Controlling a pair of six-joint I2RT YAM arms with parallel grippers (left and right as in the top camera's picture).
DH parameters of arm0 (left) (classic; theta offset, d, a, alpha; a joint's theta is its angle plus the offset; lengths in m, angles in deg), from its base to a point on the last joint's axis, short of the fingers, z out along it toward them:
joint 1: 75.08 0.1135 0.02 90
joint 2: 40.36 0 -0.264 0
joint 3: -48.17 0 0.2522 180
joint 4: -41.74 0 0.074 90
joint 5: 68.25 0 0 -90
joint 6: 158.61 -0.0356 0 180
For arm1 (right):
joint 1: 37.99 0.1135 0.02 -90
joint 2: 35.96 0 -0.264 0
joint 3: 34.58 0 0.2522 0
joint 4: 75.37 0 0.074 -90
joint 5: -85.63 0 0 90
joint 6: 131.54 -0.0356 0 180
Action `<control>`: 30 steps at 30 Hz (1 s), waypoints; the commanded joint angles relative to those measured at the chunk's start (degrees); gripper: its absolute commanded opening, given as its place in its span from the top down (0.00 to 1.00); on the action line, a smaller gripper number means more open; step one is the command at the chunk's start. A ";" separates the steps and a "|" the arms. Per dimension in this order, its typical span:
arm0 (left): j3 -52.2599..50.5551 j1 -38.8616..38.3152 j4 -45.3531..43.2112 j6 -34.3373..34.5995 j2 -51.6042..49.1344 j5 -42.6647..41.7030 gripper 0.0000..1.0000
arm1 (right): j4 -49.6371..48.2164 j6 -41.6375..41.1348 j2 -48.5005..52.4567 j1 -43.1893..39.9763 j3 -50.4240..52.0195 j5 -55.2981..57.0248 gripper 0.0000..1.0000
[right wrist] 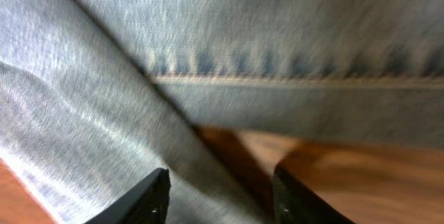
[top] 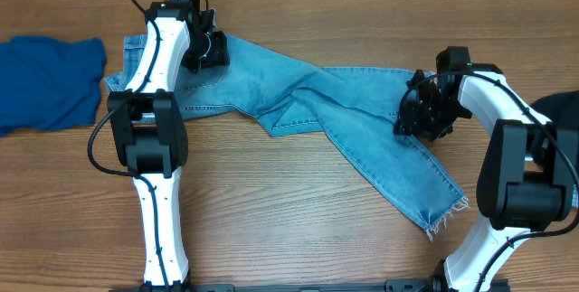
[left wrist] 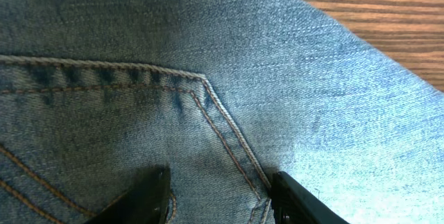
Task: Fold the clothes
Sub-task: 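Grasp the upper leg with the right gripper and pull it up-right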
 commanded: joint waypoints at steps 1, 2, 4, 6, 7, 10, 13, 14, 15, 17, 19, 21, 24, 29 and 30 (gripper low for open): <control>0.74 0.31 1.22 -0.92 -1.20 -1.16 0.50 | 2.47 0.37 0.83 -0.02 2.03 -2.56 0.56; 0.74 0.31 1.42 -0.92 -1.22 -1.16 0.49 | 2.97 0.37 0.83 -0.02 2.03 -2.56 0.60; 0.74 0.31 1.70 -0.92 -1.20 -1.14 0.49 | 3.28 0.15 0.61 -0.02 2.01 -2.58 0.67; 0.74 0.31 1.90 -0.92 -1.20 -1.14 0.49 | 3.26 -0.35 0.04 -0.02 1.95 -2.60 0.79; 0.74 0.31 2.03 -0.92 -1.20 -1.14 0.49 | 3.34 -0.35 -0.46 -0.02 1.75 -2.58 0.84; 0.74 0.31 2.25 -0.92 -1.20 -1.11 0.48 | 4.22 -2.27 -2.86 -0.04 -0.48 -1.86 0.96; 0.74 0.33 2.29 -0.92 -1.20 -1.11 0.47 | 4.50 -3.56 -6.60 -0.02 -4.33 1.46 0.96; 0.74 0.33 2.32 -0.92 -1.20 -1.11 0.46 | 4.44 -3.54 -7.98 -0.02 -6.03 2.16 0.96; 0.74 0.33 2.38 -0.92 -1.20 -1.14 0.46 | 4.28 -3.52 -9.16 -0.02 -7.82 2.84 0.96; 0.74 0.31 2.43 -0.90 -1.20 -1.14 0.45 | 3.39 -3.50 -11.02 -0.02 -11.80 3.78 0.96; 0.74 0.31 2.43 -0.87 -1.20 -1.14 0.45 | 1.66 -3.45 -12.02 -0.02 -15.37 4.02 0.96; 0.74 0.33 2.45 -0.87 -1.20 -1.14 0.45 | -1.79 -2.99 -12.37 -0.04 -19.80 5.25 0.96; 0.74 0.33 2.45 -0.87 -1.20 -1.14 0.45 | -11.58 1.95 -12.35 -0.04 -21.38 5.73 0.96; 0.74 0.33 2.71 -0.66 -1.20 -1.16 0.44 | -21.24 5.79 -11.98 -0.11 -21.20 14.60 0.96; 0.74 0.31 2.75 -0.66 -1.20 -1.16 0.44 | -22.32 6.05 -11.98 -0.17 -21.20 16.33 0.96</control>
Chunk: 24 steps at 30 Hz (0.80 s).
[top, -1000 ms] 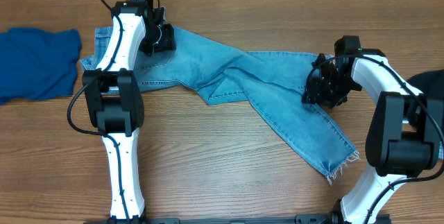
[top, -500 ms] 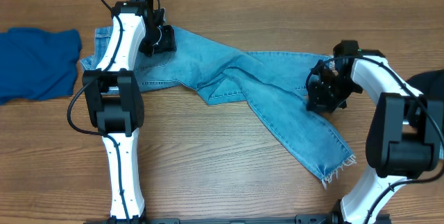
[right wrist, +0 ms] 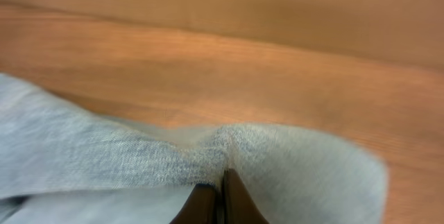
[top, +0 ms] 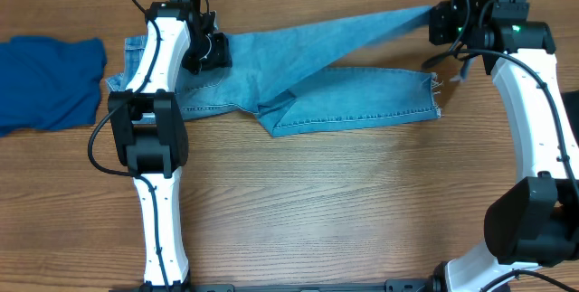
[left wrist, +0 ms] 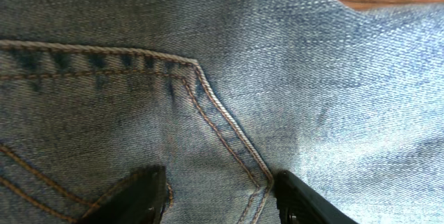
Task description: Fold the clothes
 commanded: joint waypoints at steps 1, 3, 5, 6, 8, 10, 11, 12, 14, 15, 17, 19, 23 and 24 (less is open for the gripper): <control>0.63 0.31 1.07 -0.66 -1.20 0.00 0.43 | -4.98 4.15 -0.66 -1.05 -0.85 12.17 0.96; 0.63 0.33 1.18 -0.66 -1.20 0.00 0.41 | -4.61 5.75 -0.66 -1.22 -0.85 12.37 0.90; 0.63 0.33 1.38 -0.68 -1.20 0.00 0.40 | -1.49 5.75 -0.55 -1.27 -0.83 12.07 0.80; 0.63 0.33 1.46 -0.68 -1.20 0.02 0.40 | 0.55 5.70 -0.48 -1.27 -0.70 11.89 0.80; 0.63 0.33 1.57 -0.70 -1.20 0.02 0.39 | 3.65 5.75 -0.26 -1.27 0.28 11.65 0.74; 0.63 0.37 1.60 -0.70 -1.20 0.02 0.37 | 5.55 5.68 -0.26 -1.36 1.38 12.11 0.72; 0.63 0.42 1.64 -0.70 -1.20 0.02 0.37 | 6.84 5.35 -0.26 -1.51 1.49 12.09 0.72; 0.63 0.44 1.84 -0.70 -1.22 0.02 0.37 | 8.02 4.20 -0.26 -1.62 1.49 12.07 0.74; 0.63 0.55 2.34 -0.68 -1.20 -0.02 0.38 | 9.81 1.27 -0.26 -1.66 1.49 12.04 0.77; 0.63 0.63 2.78 -0.70 -1.20 0.00 0.38 | 10.82 0.33 -0.26 -1.66 1.49 12.00 0.78; 0.66 0.83 3.82 -1.49 -1.14 0.00 0.38 | 13.07 -1.14 -0.26 -1.66 1.49 10.47 0.77; 1.42 1.11 5.51 -3.34 -0.98 0.00 0.38 | 15.23 -3.28 -0.26 -1.64 1.49 7.41 0.76; 5.60 2.08 9.38 -4.17 -0.22 -0.02 0.38 | 16.94 -7.32 -0.15 -1.66 1.53 4.46 0.72; 6.88 2.27 10.05 -4.13 0.00 -0.02 0.38 | 16.85 -8.35 -0.13 -1.66 1.53 4.22 0.70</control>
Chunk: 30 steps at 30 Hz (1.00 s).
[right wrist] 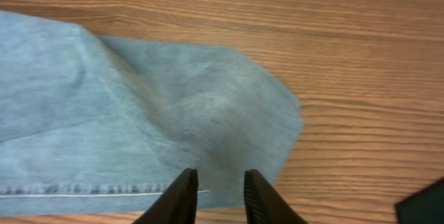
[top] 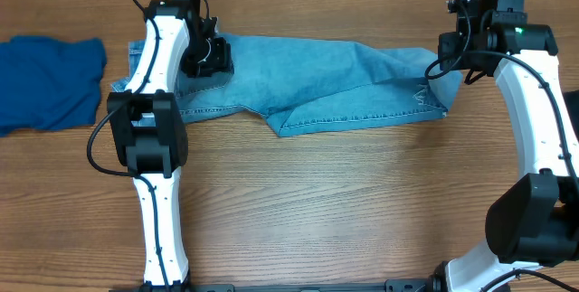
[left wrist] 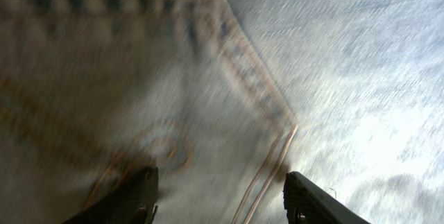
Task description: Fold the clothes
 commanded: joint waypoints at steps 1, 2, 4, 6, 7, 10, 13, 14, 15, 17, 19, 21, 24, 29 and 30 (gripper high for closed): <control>6.80 2.10 3.23 -2.05 0.28 1.11 0.38 | -0.17 -6.69 -0.20 -0.17 0.20 -3.45 0.69; 9.99 2.58 4.83 -1.92 0.79 1.11 0.37 | -0.15 -8.57 -0.02 -0.17 0.20 -3.45 0.67; 14.08 3.21 6.86 -1.53 1.14 1.14 0.32 | 0.26 -11.37 0.55 -0.17 0.20 -4.09 0.65; 18.25 3.96 8.94 -0.24 1.14 0.94 0.27 | 1.31 -11.96 2.08 -0.17 0.22 -4.74 0.65; 19.52 4.15 9.62 -0.09 1.14 0.55 0.25 | 2.10 -12.39 2.97 -0.17 0.22 -5.33 0.65; 21.05 4.59 11.69 -0.35 1.16 0.48 0.24 | 5.68 -13.77 6.29 -0.15 0.22 -9.99 0.68; 21.05 4.63 13.14 -0.61 1.14 0.50 0.24 | 7.19 -12.68 8.07 -0.11 0.22 -13.07 0.61; 21.05 4.63 13.29 -1.31 1.14 0.50 0.25 | 7.28 -12.68 8.20 -0.04 0.22 -12.17 0.55; 21.05 4.63 13.25 -1.68 1.14 0.52 0.25 | 7.21 -12.70 8.20 -0.04 0.20 -10.97 0.51; 21.05 4.61 13.03 -1.84 1.14 0.52 0.24 | 7.41 -12.52 7.91 -0.04 0.20 -6.84 0.41; 21.05 4.61 12.83 -1.84 1.14 0.52 0.24 | 8.85 -10.29 7.93 -0.04 0.20 -3.39 0.36; 21.05 4.63 12.57 -1.84 1.14 0.52 0.23 | 9.64 -8.31 7.93 -0.04 0.57 0.46 0.34; 21.05 4.61 12.46 -1.81 1.14 0.50 0.22 | 6.62 -8.37 7.96 -0.04 1.86 1.86 0.34; 21.05 4.61 12.61 -1.81 1.14 0.50 0.22 | -2.51 -8.41 8.00 -0.04 7.63 2.03 0.33; 21.05 4.63 12.68 -1.81 1.14 0.48 0.21 | -4.15 -8.41 8.00 -0.04 8.98 2.03 0.33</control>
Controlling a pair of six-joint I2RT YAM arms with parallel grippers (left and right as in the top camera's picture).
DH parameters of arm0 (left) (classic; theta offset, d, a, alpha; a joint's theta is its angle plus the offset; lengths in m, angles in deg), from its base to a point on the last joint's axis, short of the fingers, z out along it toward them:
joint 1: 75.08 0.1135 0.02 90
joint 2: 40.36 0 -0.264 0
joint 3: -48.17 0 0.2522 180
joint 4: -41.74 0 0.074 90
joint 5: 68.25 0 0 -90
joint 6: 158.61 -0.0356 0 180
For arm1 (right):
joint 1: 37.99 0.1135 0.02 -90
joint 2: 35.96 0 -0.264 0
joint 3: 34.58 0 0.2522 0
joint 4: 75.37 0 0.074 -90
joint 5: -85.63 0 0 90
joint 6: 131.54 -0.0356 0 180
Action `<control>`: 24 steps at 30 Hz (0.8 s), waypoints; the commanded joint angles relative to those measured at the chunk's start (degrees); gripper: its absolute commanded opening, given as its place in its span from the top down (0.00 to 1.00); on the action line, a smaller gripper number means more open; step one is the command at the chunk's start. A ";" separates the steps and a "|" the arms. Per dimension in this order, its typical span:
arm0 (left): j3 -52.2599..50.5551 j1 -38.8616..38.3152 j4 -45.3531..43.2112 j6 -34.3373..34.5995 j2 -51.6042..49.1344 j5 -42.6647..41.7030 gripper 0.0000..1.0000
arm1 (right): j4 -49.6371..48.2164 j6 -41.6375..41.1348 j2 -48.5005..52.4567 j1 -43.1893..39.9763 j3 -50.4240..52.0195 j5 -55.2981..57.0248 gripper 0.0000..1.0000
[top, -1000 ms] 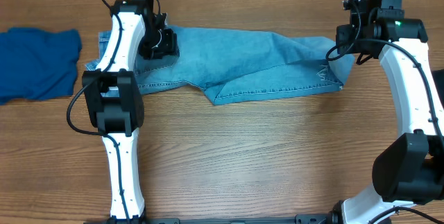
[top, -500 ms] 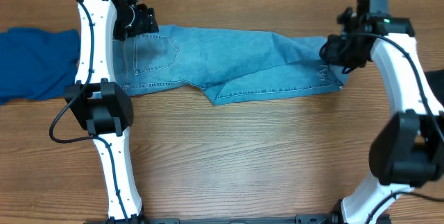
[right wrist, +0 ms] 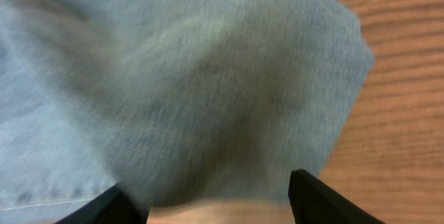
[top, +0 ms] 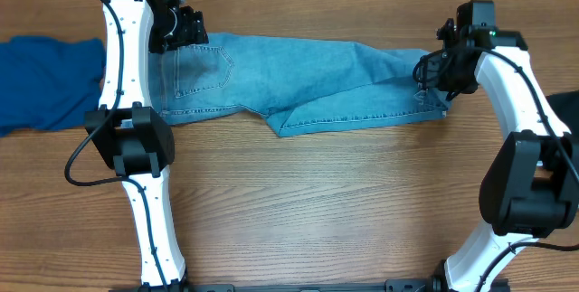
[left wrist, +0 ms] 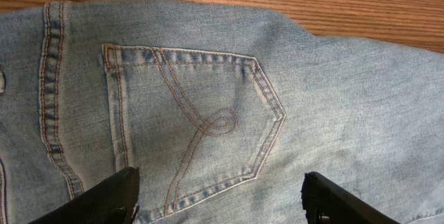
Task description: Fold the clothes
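Light blue jeans (top: 298, 80) lie across the far side of the table, one leg folded over the other, back pocket (left wrist: 194, 123) up at the left. My left gripper (top: 181, 28) hangs open above the waist end (left wrist: 62, 99), nothing between its fingers. My right gripper (top: 434, 70) stands open over the leg ends (right wrist: 229, 92) at the right, close above the cloth. Both wrist views show wide-apart fingers and denim below.
A dark blue garment (top: 45, 80) lies at the far left of the wooden table (top: 317, 211). A black object (top: 565, 111) shows at the right edge.
My left gripper has moved up and back from the pocket area and now stands wider open above the waist. My right gripper has opened wider and come lower over the leg ends.
First the jeans lay spread, one leg running to the front right, my right gripper at that leg. Then my right gripper held that leg's end raised at the far right. It was then laid over the other leg and let go; now both grippers are open.
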 commanded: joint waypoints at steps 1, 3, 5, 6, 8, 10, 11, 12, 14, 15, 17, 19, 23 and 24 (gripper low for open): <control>0.92 -0.07 0.09 -1.03 0.98 -0.13 0.21 | -5.31 0.59 -0.90 -0.04 5.79 1.73 0.33; 0.92 -0.07 0.07 -1.03 0.98 -0.13 0.21 | -8.31 0.09 -0.90 -0.04 8.07 3.21 0.34; 0.92 -0.07 0.07 -1.03 0.98 -0.15 0.21 | -9.40 -1.90 -0.90 -0.07 8.50 7.43 0.40; 0.92 -0.07 0.07 -1.03 0.98 -0.28 0.21 | -9.84 -2.14 -0.90 -0.07 8.48 9.53 0.46; 0.92 -0.09 0.07 -1.03 0.98 -0.48 0.21 | -11.43 -2.16 -1.03 -0.07 8.09 16.65 0.64; 0.92 -0.07 -0.04 -1.01 0.98 -0.98 0.21 | -13.40 -2.16 -1.05 -0.07 6.97 23.26 0.81; 0.92 -0.09 -0.15 -1.01 0.98 -0.98 0.21 | -14.14 -1.77 -1.09 -0.07 5.95 25.18 0.85; 0.92 -0.09 -0.20 -1.01 0.98 -0.98 0.21 | -14.53 -0.76 -1.11 -0.07 4.52 26.43 0.86; 0.92 -0.07 -0.26 -0.83 0.98 -0.98 0.20 | -14.53 1.75 -1.11 -0.07 -0.70 27.26 0.89; 0.92 -0.07 -0.24 -0.83 0.98 -0.98 0.20 | -14.53 3.26 -1.11 -0.07 -3.13 27.21 0.89; 0.92 -0.07 -0.13 -0.83 0.98 -0.98 0.20 | -14.80 6.80 -1.20 -0.04 -8.44 27.19 0.89; 0.92 -0.09 -0.07 -0.83 0.98 -1.20 0.20 | -15.50 10.23 -1.20 -0.04 -12.76 27.19 0.89; 0.92 -0.09 -0.11 -0.81 0.98 -1.38 0.20 | -17.62 12.87 -1.20 -0.22 -17.33 26.86 0.87; 0.92 -0.09 -0.11 -0.79 0.98 -1.38 0.21 | -17.66 13.62 -1.20 -0.31 -17.33 25.97 0.85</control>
